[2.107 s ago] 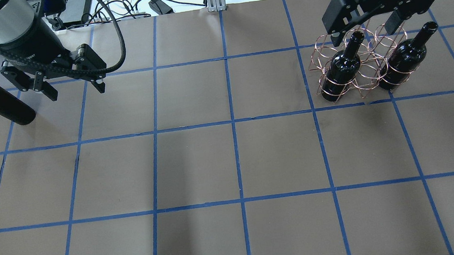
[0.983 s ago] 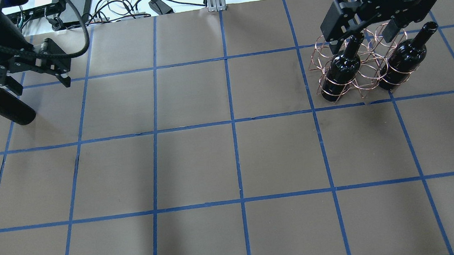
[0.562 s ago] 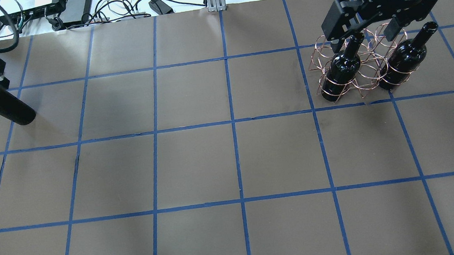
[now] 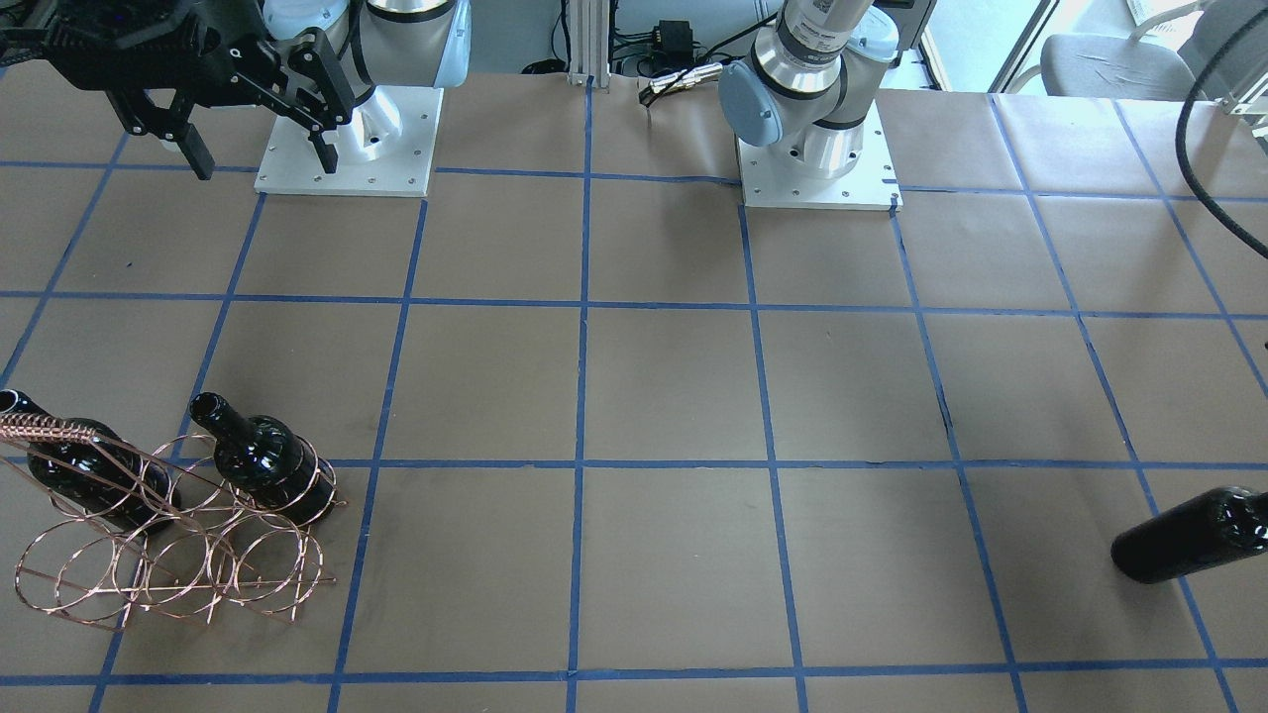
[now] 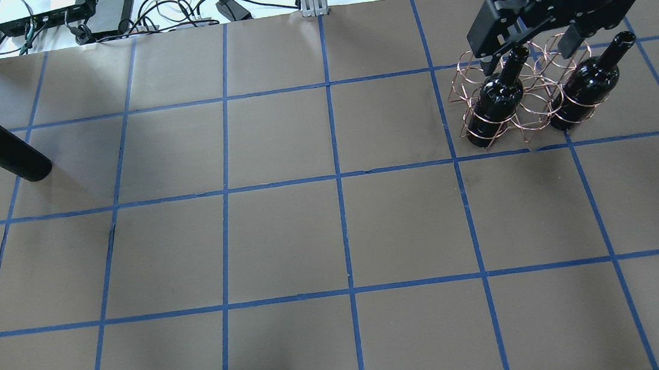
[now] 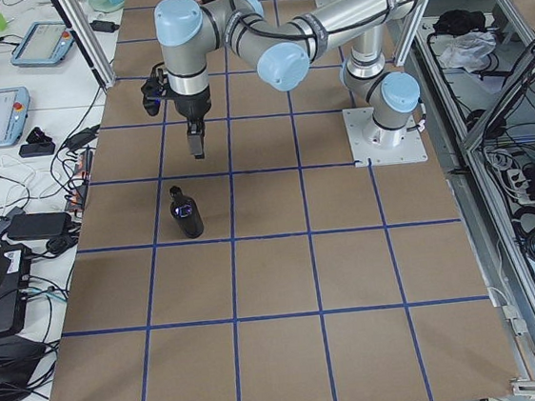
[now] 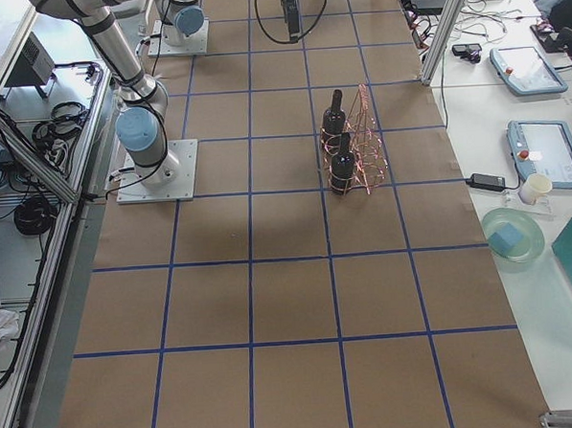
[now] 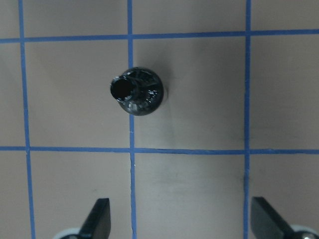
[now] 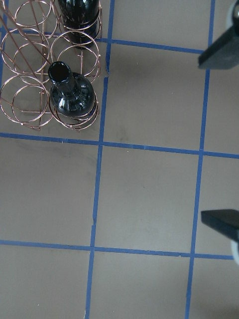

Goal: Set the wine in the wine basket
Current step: 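Lower the left gripper over the bottle neck and close on it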

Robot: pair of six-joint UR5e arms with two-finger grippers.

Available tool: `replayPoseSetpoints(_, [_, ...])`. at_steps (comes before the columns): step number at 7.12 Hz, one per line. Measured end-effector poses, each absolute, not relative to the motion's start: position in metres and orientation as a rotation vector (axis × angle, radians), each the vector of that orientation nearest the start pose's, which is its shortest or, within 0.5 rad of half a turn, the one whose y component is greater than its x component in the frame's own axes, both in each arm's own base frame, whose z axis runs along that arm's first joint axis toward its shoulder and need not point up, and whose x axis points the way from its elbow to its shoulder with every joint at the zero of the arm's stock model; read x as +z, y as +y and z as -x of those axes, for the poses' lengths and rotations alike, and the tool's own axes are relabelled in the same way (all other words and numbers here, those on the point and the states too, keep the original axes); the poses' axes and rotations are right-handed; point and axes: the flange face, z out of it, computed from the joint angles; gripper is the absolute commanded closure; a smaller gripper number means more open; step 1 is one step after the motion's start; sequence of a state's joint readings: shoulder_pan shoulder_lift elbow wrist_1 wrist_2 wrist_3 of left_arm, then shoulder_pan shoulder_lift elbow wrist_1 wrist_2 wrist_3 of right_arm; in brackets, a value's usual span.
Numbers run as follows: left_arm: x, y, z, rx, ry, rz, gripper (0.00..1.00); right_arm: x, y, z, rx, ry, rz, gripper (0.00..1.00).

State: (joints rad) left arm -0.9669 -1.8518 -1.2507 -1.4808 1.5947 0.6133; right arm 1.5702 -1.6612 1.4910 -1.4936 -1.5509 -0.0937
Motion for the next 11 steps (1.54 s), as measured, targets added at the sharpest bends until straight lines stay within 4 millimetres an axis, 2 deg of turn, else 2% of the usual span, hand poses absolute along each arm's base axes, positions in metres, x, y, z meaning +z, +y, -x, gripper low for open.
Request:
replayPoseSetpoints(2, [0.464,-0.616,-0.271,-0.187,3.040,-0.029,0.01,0.562,-0.457,-0.136,-0.150,3.111,0.146,0.00])
replayPoseSetpoints(4, [0.432,-0.638,-0.283,-0.245,3.058,-0.035,0.02,0.562,-0.457,-0.136,-0.147,3.111,0.147,0.00])
replayPoseSetpoints(5, [0.419,-0.646,-0.288,-0.251,3.062,-0.036,0.06,0.561,-0.457,-0.135,-0.140,3.117,0.149,0.00])
replayPoseSetpoints(7, [0.402,-0.654,-0.294,-0.241,3.072,-0.031,0.13,0.556,-0.460,-0.135,-0.120,3.120,0.152,0.00])
replayPoseSetpoints(8, [0.394,-0.656,-0.295,-0.227,3.079,-0.033,0.25,0.554,-0.464,-0.136,-0.117,3.120,0.155,0.00])
replayPoseSetpoints(10, [0.383,-0.658,-0.297,-0.203,3.090,-0.036,0.29,0.549,-0.475,-0.135,-0.131,3.137,0.162,0.00])
replayPoseSetpoints(11, [0.380,-0.659,-0.298,-0.196,3.093,-0.037,0.36,0.548,-0.478,-0.134,-0.138,3.145,0.160,0.00])
